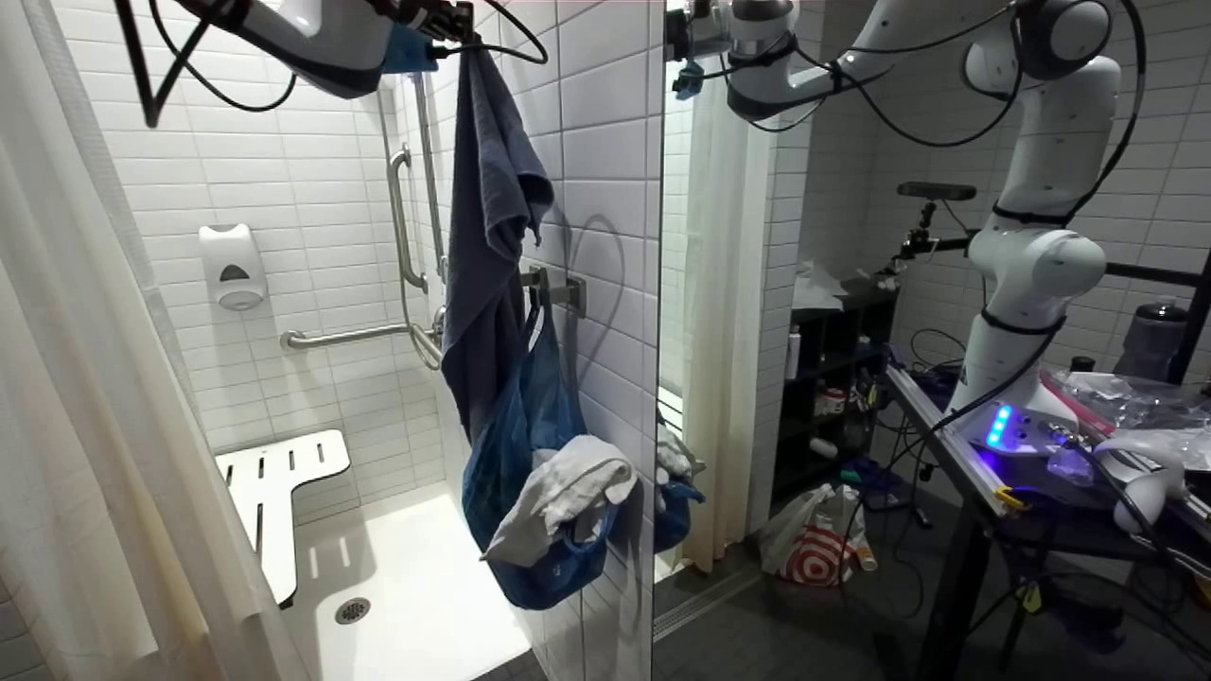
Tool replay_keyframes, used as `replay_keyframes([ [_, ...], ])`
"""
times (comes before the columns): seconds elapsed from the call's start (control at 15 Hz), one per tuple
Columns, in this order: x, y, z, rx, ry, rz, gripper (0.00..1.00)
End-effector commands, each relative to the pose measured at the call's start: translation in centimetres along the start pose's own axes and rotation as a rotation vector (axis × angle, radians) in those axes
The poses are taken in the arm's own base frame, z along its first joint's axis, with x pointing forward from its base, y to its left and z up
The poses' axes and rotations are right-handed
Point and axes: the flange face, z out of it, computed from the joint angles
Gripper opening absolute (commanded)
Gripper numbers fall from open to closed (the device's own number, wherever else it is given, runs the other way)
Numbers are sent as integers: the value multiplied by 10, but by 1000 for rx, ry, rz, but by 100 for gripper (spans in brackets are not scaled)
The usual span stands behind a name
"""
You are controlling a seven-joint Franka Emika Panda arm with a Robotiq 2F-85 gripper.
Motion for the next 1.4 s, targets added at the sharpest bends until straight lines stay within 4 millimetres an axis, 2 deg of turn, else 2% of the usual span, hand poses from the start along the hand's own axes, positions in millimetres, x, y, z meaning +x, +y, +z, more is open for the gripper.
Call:
replay_keyframes([
  [0.0,10,3,15,-25,-19,-20,0],
  [0.2,14,6,25,-41,-35,-30,0],
  [0.33,20,2,21,-38,-27,-54,0],
  [0.87,52,-40,-24,37,100,-183,0],
  [1.33,64,-68,-54,86,161,-250,0],
])
